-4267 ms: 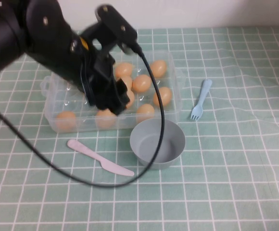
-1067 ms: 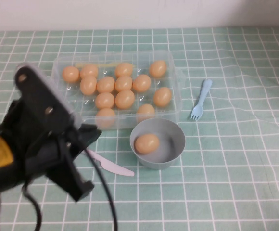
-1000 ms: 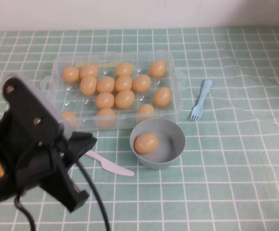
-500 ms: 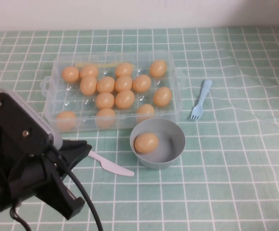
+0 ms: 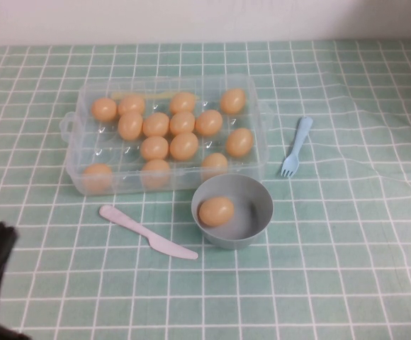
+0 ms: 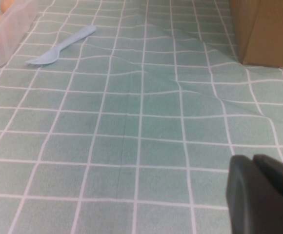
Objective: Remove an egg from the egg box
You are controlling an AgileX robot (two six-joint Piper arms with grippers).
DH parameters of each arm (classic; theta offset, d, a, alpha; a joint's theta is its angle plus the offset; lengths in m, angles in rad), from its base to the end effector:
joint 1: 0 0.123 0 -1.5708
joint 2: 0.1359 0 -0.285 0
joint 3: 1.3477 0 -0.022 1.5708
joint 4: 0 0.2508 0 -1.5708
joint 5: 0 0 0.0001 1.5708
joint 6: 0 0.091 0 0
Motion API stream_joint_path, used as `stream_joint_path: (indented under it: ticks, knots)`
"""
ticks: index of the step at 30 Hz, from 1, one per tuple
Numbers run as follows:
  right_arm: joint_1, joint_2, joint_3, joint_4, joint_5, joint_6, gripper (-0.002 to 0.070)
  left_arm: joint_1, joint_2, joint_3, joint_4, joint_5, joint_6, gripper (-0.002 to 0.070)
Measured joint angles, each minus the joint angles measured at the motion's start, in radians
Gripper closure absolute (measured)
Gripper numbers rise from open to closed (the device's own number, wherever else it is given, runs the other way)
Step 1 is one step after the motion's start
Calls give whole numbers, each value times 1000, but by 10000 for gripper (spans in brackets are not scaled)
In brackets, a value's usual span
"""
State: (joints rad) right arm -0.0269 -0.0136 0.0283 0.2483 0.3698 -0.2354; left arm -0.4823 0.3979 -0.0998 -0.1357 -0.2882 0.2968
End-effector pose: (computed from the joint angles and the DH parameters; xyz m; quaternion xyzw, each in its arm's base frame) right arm 0.0528 0.0067 0.1721 -0.0172 0.8004 0.0266 0.5986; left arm 0.0859 -0.0411 0.2437 0.2034 0.6491 -0.1023 0.7259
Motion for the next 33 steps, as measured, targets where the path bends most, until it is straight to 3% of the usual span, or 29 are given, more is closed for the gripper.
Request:
stream_joint_path:
  ticks: [5,14,24,33]
  knots:
    - [0,0,0,0,0,0,694,155,-215,114,-2,-2,-38,677]
    - [0,0,0,0,0,0,694,351,-407,124,20,269,-82,677]
    - [0,0,0,0,0,0,694,377,-408,125,40,625,-89,677]
    - [0,0,0,0,0,0,694,377,-408,125,45,660,-89,677]
